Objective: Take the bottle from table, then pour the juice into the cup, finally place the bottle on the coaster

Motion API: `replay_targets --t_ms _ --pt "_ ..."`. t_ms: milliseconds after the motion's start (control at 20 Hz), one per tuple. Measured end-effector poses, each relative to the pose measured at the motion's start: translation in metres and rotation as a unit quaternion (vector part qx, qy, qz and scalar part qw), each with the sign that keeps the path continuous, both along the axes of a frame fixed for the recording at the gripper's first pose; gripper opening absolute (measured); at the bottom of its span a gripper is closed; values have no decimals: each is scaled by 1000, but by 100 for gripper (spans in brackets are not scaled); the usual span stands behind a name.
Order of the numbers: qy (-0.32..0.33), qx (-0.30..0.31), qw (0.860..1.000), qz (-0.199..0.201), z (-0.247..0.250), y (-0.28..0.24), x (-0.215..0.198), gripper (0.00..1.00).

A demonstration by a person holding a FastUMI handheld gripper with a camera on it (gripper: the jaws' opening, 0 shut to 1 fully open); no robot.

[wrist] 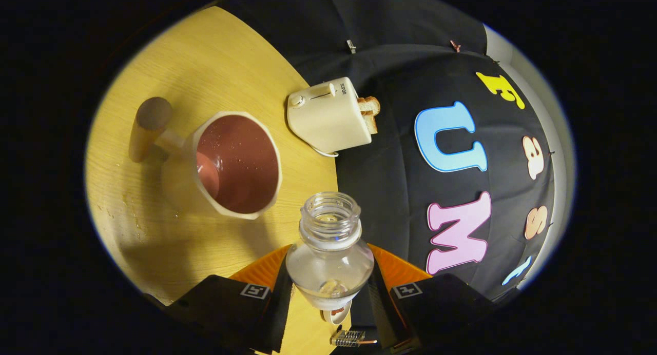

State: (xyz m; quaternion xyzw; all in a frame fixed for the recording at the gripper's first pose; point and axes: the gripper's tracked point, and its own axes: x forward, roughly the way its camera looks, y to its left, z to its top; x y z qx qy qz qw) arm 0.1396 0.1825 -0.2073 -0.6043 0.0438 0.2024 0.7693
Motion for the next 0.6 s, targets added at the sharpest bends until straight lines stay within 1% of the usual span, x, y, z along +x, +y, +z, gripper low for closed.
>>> replay_targets --t_ms 200,600 --pt "-17 -29 999 15 3 3 6 71" --pt "-51 -95 991 76 2 20 13 71"
